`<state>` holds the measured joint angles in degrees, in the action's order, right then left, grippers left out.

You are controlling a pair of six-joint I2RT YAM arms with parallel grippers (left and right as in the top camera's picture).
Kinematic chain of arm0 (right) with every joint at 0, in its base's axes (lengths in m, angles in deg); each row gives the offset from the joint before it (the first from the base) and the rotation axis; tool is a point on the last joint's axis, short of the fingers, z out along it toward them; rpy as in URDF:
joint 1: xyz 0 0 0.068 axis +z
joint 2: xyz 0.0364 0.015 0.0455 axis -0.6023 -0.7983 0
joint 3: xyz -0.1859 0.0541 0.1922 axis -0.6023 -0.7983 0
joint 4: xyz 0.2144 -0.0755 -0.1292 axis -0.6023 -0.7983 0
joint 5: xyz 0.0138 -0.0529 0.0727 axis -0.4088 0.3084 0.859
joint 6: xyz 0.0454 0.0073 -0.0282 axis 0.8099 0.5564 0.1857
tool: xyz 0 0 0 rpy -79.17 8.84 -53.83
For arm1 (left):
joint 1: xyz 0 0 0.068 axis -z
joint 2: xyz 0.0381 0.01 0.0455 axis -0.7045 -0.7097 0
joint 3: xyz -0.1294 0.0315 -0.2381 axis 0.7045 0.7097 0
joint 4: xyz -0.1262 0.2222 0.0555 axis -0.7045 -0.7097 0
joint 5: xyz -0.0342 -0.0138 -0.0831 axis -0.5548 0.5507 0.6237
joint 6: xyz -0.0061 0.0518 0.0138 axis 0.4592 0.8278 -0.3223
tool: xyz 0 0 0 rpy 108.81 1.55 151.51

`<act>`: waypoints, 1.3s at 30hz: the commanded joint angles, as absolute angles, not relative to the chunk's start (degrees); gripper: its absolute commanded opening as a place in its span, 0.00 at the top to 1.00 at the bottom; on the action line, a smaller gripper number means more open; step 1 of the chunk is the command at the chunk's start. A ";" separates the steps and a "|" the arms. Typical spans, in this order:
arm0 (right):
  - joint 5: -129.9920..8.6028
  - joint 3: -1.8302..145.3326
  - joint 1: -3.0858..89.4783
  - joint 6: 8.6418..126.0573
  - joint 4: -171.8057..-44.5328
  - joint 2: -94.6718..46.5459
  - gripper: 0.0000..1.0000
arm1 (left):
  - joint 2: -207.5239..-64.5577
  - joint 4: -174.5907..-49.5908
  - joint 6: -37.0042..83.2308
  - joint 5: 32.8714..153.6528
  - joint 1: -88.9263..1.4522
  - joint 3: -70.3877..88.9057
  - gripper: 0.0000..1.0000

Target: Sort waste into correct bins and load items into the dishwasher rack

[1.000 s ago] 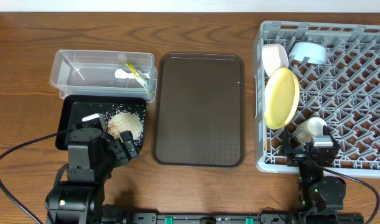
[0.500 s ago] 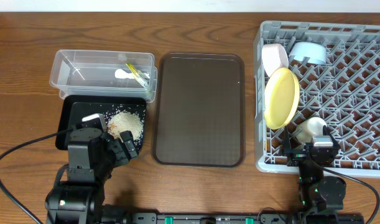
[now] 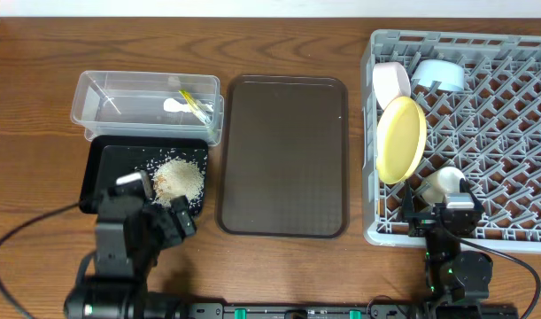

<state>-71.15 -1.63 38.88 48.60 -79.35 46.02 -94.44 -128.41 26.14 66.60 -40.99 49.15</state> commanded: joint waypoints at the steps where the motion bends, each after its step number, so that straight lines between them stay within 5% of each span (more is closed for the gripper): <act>1: -71.90 -1.83 39.47 48.49 -79.39 46.39 0.01 | -89.47 -127.23 30.21 66.09 -41.15 52.69 0.05; 20: -71.90 -1.83 39.47 48.49 -79.37 46.39 0.01 | -64.45 -75.38 39.06 67.23 -41.13 88.42 0.05; 39: -71.90 -1.83 39.47 48.49 -79.39 46.39 0.01 | -64.56 -81.70 42.16 69.09 -41.13 88.91 0.04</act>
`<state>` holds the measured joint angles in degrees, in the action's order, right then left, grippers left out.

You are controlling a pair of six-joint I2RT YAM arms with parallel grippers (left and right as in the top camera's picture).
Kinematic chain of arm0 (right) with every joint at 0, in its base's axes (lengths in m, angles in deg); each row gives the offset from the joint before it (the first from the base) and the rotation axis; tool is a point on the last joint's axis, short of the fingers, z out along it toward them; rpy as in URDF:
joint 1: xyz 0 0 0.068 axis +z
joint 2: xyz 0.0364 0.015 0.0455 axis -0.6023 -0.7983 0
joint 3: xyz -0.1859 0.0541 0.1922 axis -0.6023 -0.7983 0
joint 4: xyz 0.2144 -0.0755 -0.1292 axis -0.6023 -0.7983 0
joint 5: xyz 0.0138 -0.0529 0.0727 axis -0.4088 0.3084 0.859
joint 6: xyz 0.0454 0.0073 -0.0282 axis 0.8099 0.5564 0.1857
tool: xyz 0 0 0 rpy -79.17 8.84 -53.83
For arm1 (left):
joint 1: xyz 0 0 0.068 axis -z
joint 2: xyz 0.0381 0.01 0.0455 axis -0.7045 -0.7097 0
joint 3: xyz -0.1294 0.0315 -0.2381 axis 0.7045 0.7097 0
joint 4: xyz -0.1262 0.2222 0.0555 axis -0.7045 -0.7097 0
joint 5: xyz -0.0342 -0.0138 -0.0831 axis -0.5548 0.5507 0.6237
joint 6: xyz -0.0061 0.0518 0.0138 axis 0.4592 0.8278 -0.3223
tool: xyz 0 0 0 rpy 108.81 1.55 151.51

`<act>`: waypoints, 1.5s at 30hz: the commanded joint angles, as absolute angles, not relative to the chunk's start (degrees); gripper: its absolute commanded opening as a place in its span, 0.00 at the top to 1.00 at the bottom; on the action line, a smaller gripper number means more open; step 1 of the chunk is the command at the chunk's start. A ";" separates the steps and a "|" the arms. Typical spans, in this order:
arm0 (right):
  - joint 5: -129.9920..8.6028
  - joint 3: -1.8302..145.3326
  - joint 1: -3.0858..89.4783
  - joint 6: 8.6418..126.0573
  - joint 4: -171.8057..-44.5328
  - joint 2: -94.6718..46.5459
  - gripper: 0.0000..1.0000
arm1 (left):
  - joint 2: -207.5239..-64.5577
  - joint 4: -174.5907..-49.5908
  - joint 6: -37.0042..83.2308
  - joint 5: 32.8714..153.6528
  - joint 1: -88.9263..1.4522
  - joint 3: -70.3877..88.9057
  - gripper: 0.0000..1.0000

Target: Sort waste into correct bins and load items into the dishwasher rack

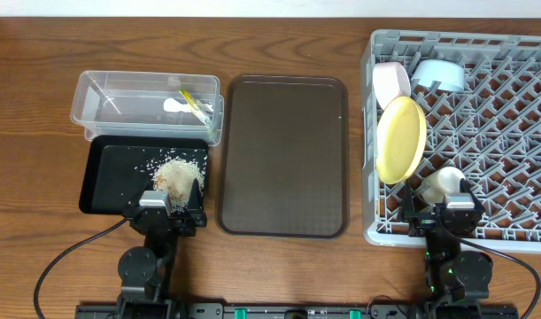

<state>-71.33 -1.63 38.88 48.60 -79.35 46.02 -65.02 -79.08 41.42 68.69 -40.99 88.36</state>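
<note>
A grey dishwasher rack [509,115] at the right holds a yellow plate [401,139] on edge, a pink bowl [390,81], a pale blue bowl [440,73] and a cream cup [441,182]. The brown tray [283,155] lies bare in the middle. A black bin [111,173] holds a heap of rice [179,173]; behind it a clear bin [146,102] holds a white spoon and a yellow wrapper. My left gripper [171,217] rests at the black bin's front edge, my right gripper [440,215] at the rack's front edge beside the cup. Whether either is open is not visible.
Black cables run from both arm bases along the front of the wooden table [40,62]. The rack's front wall [385,232] stands just ahead of the right arm. The brown tray lies between the two bins and the rack.
The left arm has drawn back and lowered: it stood tall over the black bin's front left part, and now sits low at the bin's front edge. The right arm has not moved.
</note>
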 commanded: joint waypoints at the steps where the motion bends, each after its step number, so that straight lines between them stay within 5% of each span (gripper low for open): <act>1: -71.90 -1.83 39.47 48.49 -79.39 46.39 0.01 | -64.60 -81.70 42.16 69.09 -41.13 88.91 0.04; 45: -71.90 -1.83 39.47 48.49 -79.39 46.39 0.01 | -64.62 -81.70 42.16 69.09 -41.13 88.91 0.04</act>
